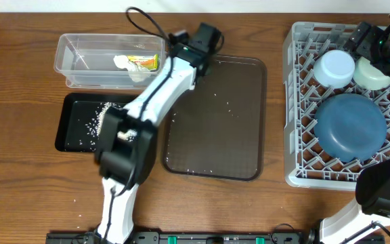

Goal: Sort waste into correct bins and load items into the dishwasher rack

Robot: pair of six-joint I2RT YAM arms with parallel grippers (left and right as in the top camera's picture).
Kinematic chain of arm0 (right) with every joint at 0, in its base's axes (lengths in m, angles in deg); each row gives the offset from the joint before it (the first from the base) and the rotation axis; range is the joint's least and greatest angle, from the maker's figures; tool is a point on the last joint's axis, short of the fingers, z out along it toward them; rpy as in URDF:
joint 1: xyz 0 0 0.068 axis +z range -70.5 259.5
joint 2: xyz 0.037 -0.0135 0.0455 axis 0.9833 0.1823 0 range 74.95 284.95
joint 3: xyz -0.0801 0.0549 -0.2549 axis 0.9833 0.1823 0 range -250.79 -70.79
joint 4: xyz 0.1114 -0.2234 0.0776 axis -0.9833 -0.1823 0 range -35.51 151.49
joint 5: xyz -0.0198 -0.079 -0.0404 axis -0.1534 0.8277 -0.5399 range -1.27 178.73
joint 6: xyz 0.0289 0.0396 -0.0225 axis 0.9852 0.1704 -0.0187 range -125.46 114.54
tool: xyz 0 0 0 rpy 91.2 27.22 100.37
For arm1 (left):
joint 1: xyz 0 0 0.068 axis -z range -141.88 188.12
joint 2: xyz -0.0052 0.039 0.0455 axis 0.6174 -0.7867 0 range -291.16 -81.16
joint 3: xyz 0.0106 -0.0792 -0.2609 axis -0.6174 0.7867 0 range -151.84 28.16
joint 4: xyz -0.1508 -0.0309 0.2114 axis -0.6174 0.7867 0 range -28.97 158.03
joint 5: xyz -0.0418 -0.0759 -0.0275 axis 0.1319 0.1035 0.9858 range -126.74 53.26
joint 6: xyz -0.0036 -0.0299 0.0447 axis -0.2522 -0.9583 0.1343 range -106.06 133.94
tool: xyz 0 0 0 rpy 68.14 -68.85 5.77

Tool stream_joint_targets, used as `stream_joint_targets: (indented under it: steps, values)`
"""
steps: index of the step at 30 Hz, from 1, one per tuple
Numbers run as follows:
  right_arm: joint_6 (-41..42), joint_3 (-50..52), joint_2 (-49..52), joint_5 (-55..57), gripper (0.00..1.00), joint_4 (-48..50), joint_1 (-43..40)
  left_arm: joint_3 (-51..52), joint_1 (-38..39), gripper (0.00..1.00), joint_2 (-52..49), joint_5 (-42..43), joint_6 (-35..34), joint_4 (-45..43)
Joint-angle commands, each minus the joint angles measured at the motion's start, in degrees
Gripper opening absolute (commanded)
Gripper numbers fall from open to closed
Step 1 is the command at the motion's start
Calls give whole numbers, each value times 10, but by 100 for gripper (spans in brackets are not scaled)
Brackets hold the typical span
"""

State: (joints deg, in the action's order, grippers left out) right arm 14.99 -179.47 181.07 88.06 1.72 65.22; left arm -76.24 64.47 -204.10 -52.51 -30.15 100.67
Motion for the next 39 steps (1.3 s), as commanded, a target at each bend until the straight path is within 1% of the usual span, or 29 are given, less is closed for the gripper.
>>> stream_joint_targets:
  steps: [1, 4, 8, 11, 17, 23, 28, 29, 31, 32, 33, 35, 37, 39]
  values:
    - [7, -10, -3, -2, 99, 0, 1, -1, -1, 6, 76, 0, 10, 1]
    - [7, -10, -3, -2, 99, 0, 0, -1, -2, 6, 118, -35, 10, 0]
    - [7, -10, -3, -2, 99, 0, 1, -1, -4, 6, 148, -144, 10, 2]
    - [7, -10, -3, -2, 99, 0, 0, -1, -17, 6, 150, -195, 10, 2]
    - [7, -10, -3, -2, 99, 0, 0, 0, -68, 6, 150, -196, -2, 3]
    - [7, -10, -3, -2, 99, 0, 0, 0, -132, 6, 140, -192, -56, 1]
    - [7, -10, -3, -2, 99, 0, 1, 0, -175, 6, 117, -191, -77, -7]
    - [7, -10, -3, -2, 99, 0, 1, 0, -181, 8, 113, -189, -77, -9]
    - [7, -10, -3, -2, 99, 0, 1, 0, -190, 17, 107, -179, -77, -10]
    - [7, -10, -3, -2, 99, 0, 1, 0, -194, 33, 105, -170, -77, -10]
    - [7, -10, -3, -2, 99, 0, 1, 0, -197, 45, 104, -162, -77, -10]
    - [7, -10, -3, -2, 99, 0, 0, 0, -199, 59, 104, -157, -77, -12]
    - [7, -10, -3, -2, 99, 0, 0, -1, -198, 65, 104, -157, -76, -14]
    - [7, -10, -3, -2, 99, 0, 0, -1, -198, 66, 105, -156, -76, -6]
